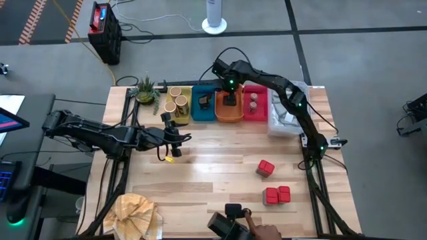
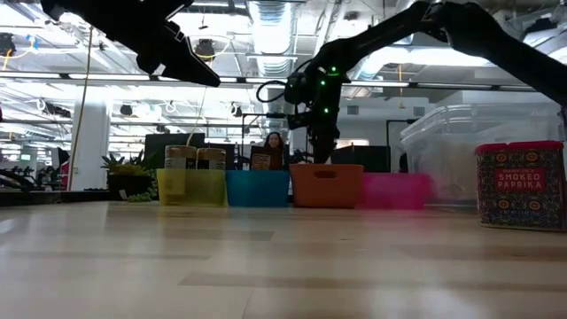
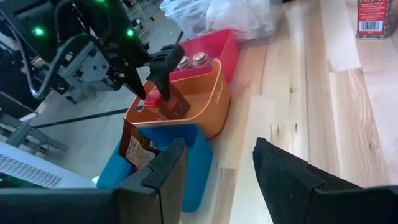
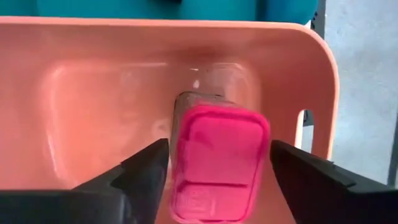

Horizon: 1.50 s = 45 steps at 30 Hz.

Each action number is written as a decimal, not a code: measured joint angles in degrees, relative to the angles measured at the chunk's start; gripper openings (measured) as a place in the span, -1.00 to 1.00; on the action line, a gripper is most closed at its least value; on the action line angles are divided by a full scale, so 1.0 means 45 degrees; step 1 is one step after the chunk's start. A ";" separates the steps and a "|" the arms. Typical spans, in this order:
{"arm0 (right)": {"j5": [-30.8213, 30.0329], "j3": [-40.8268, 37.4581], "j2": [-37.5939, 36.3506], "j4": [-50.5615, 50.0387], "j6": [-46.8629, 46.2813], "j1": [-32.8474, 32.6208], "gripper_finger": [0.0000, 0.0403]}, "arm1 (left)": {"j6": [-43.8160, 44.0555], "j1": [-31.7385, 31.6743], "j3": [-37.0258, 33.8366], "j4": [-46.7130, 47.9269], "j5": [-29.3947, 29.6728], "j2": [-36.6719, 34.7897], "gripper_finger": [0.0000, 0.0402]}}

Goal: Sort spices by type
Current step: Put the top left red spice bottle into the orange bin, then put the top red spice can into the orange bin

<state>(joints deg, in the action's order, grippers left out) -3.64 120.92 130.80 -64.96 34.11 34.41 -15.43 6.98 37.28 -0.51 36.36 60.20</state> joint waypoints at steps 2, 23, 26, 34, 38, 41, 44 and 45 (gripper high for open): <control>0.0032 0.0000 -0.0012 0.0043 -0.0080 -0.0019 0.58 | -0.0003 0.0000 0.0000 0.0001 0.0000 0.0000 -0.14; -0.0873 -0.3369 -0.5338 -0.0889 -0.4850 -0.5096 0.50 | 0.0927 0.0024 0.0005 0.1239 0.0000 0.0000 -0.14; -0.0845 -0.6056 -0.6697 -0.0097 -0.6233 -0.6215 0.50 | 0.1198 0.0049 0.0010 0.1529 -0.0002 0.0000 -0.14; -0.0844 -1.1135 -0.9626 0.1358 -0.9702 -0.9374 0.50 | 0.1243 0.0316 0.0010 0.1376 -0.0003 0.0000 -0.14; -0.0852 -1.1531 -1.0200 0.0886 -1.1623 -1.0676 0.56 | 0.0886 0.0311 0.0010 0.0107 0.0005 0.0000 -0.14; -0.0845 -1.1531 -1.0239 0.0557 -1.3128 -1.1235 0.66 | 0.0827 0.0316 0.0015 -0.0555 0.0002 0.0000 -0.14; -0.0852 -1.1527 -1.0177 0.0424 -1.4217 -1.1588 0.80 | 0.1006 0.0330 0.0015 -0.0504 -0.0003 0.0000 -0.14; -0.0879 -1.1526 -1.0108 0.0342 -1.4437 -1.1654 0.84 | 0.1042 0.0337 0.0015 -0.0446 0.0000 0.0000 -0.14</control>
<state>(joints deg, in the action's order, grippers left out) -7.60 69.06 85.32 -63.42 -30.86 -18.03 -10.74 8.50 37.34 -2.52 36.36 60.20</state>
